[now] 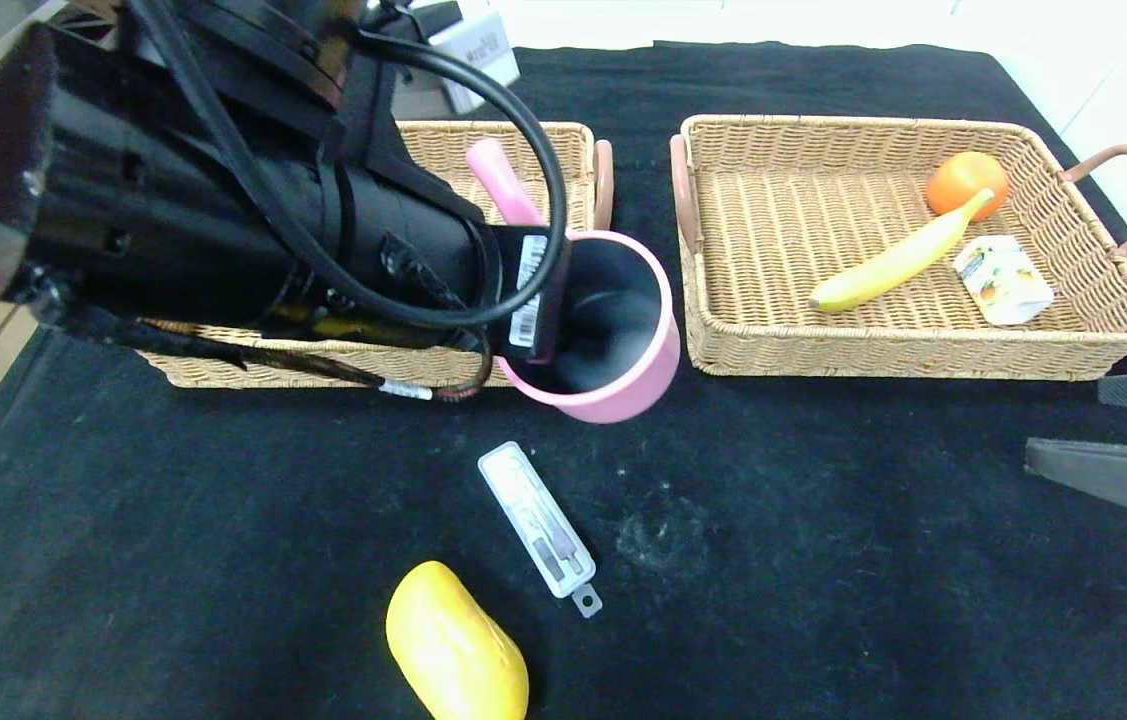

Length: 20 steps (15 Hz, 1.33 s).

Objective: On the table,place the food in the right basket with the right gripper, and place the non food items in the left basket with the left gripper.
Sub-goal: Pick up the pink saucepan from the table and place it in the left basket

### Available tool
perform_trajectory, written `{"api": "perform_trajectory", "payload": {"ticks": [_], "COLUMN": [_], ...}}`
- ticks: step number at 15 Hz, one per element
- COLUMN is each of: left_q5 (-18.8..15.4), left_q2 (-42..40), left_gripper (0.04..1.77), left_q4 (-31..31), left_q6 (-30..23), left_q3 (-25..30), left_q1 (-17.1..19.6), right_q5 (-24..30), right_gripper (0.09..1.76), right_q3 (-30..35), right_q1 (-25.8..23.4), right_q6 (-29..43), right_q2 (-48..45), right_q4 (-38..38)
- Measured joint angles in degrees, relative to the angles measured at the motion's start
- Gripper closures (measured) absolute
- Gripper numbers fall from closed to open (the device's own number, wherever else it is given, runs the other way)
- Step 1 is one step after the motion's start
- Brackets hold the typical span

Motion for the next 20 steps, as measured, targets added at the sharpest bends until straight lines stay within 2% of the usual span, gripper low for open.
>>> {"api": "perform_trajectory", "payload": {"ticks": [5, 7, 9, 12, 14, 18, 20], "left_q5": [-0.94, -3.69, -5.07, -5.99, -7.61, -10.24, -11.86], "left_q2": [-1.01, -0.85, -0.27, 1.35, 2.46, 4.56, 5.33], "left_gripper": [1.64, 1.64, 1.64, 1.64, 1.64, 1.64, 1.64], "left_q4": [-0.02, -0.02, -0.72, -7.67, -9.13, -16.13, -17.20], "left_q6": [4.44, 5.60, 5.81, 5.79, 5.72, 5.05, 4.50], "left_q3": [-5.74, -6.70, -7.00, -7.03, -7.03, -6.81, -6.53], "left_q1": [9.48, 13.40, 16.76, 21.18, 23.60, 27.32, 28.59], "right_q5": [-0.02, -0.02, -0.04, -0.06, -0.06, -0.06, -0.09], "right_gripper": [0.14, 0.14, 0.14, 0.14, 0.14, 0.14, 0.14], "right_q3": [-0.05, -0.05, -0.05, -0.05, -0.05, 0.02, 0.06], "right_q1": [-0.24, -0.24, -0.24, -0.24, -0.27, -0.33, -0.33], "right_q6": [-0.02, 0.00, -0.02, -0.02, -0.02, -0.02, -0.02], "right_q2": [0.07, 0.10, 0.11, 0.16, 0.18, 0.22, 0.22], "right_q4": [-0.05, -0.05, -0.07, -0.10, -0.11, -0.10, -0.10]}}
